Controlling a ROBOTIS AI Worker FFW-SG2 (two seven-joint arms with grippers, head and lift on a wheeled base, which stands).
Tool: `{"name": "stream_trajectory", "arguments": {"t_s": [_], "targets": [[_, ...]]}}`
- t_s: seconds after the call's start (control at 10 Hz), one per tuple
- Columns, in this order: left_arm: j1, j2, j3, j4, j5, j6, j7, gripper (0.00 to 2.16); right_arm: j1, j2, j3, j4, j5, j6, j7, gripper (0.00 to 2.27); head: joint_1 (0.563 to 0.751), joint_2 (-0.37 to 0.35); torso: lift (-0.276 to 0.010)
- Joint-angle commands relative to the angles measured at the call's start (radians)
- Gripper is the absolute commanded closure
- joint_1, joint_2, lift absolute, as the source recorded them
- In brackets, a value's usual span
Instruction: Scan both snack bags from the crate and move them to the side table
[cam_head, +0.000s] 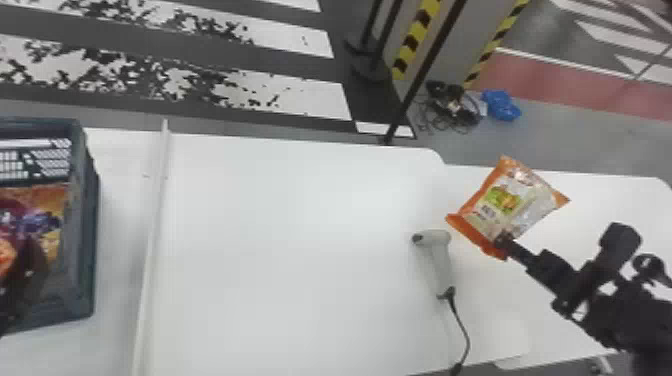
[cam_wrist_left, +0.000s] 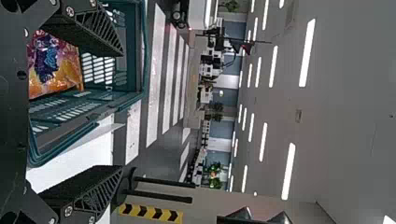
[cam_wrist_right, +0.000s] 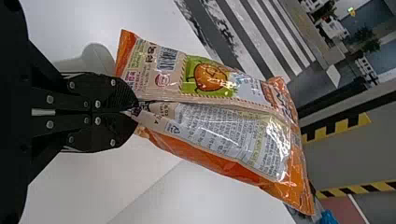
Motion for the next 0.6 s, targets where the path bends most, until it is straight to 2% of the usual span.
{"name": "stream_trajectory", "arguments": {"t_s": [0.0, 0.3, 0.5], "targets": [[0.000, 0.002, 0.000, 0.000, 0.000, 0.000, 0.000, 0.14, -0.011, 0.001, 0.004, 0.067, -0.001, -0.102, -0.067, 2.25, 0.695, -0.350, -0.075], [0.000, 0.003, 0.002, 0.001, 0.002, 0.000, 0.000, 0.14, -0.046, -0.007, 0.014, 0.212, -0.004, -0.240, -0.215, 2.25, 0.695, -0.350, -0.075], [0.000, 0.005, 0.003, 0.001, 0.002, 0.000, 0.000, 0.14, -0.067, -0.022, 0.036, 0.314, 0.003, -0.335, -0.278, 2.25, 0.695, -0.350, -0.075]]}}
